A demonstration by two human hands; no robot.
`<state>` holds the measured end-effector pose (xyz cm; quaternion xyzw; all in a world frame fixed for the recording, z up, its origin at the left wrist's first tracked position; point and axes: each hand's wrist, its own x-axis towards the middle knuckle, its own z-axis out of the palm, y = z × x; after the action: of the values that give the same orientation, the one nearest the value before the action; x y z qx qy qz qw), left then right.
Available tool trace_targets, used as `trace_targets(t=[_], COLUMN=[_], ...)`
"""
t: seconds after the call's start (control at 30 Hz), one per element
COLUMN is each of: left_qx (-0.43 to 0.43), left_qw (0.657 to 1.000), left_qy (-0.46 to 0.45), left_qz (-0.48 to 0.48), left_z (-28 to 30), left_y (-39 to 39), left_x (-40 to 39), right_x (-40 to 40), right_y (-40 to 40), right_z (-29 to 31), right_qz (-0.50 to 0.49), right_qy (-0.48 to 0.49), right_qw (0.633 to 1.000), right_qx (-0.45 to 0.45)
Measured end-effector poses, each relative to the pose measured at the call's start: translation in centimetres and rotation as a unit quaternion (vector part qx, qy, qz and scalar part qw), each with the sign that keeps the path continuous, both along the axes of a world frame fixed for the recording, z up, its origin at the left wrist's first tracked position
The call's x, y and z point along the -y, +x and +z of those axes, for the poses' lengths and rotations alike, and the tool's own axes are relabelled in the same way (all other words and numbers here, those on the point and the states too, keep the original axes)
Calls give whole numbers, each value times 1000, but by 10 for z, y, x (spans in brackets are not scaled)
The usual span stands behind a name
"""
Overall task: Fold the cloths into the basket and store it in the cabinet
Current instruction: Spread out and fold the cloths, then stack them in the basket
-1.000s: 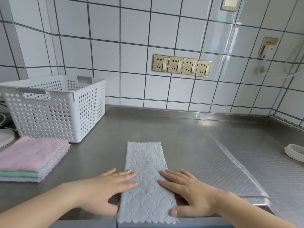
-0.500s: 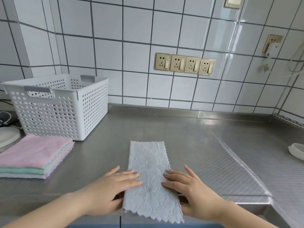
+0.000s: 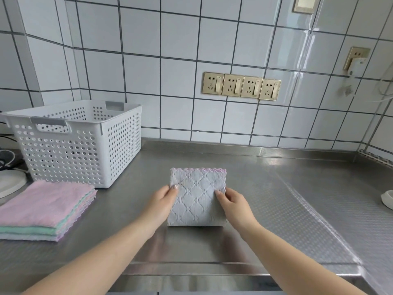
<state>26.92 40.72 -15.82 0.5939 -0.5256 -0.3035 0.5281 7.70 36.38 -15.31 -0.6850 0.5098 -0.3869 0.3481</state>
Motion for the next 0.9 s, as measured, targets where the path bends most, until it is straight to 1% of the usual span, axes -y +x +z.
trace_targets(t=[0.07, 0.1, 0.13, 0.2, 0.3, 0.37, 0.57, 0.67, 0.7, 0.73, 0.77, 0.8, 0.87, 0.9], left_qx=[-37, -45, -35, 17, 118, 133, 156, 161, 174, 204, 250, 300, 364, 381], left_qw=[999, 998, 998, 997, 988, 985, 978, 977, 975, 970, 960, 947, 928, 921], left_qy=[32, 46, 59, 74, 97, 112, 136, 141, 139, 133, 125, 113, 83, 74], left_qz=[0, -6, -16, -32, -24, -17, -6, -22, -25, -20, -6, 10, 17, 3], left_z=[-1, -1, -2, -5, -11, -14, -14, -10, -7, -4, -1, 2, 7, 9], left_y=[1, 2, 3, 5, 9, 10, 11, 13, 15, 17, 20, 23, 21, 16], left_x=[12, 16, 19, 24, 30, 34, 41, 40, 38, 38, 38, 39, 41, 43], right_x=[17, 24, 30, 40, 49, 51, 53, 54, 56, 58, 60, 64, 69, 69], right_y=[7, 10, 12, 14, 16, 17, 17, 17, 14, 11, 7, 4, 1, 4], right_z=[-5, -7, -9, -13, -16, -17, -17, -12, -7, 0, 8, 14, 20, 19], right_qz=[-27, -36, -40, -46, -51, -50, -51, -47, -50, -57, -62, -61, -63, -55], right_qy=[46, 65, 80, 95, 97, 99, 119, 159, 183, 203, 207, 186, 86, 45], right_qw=[999, 997, 995, 991, 983, 979, 980, 974, 972, 969, 967, 962, 938, 934], right_qx=[-7, -16, -35, -85, -151, -174, -154, -153, -137, -127, -135, -190, -330, -351])
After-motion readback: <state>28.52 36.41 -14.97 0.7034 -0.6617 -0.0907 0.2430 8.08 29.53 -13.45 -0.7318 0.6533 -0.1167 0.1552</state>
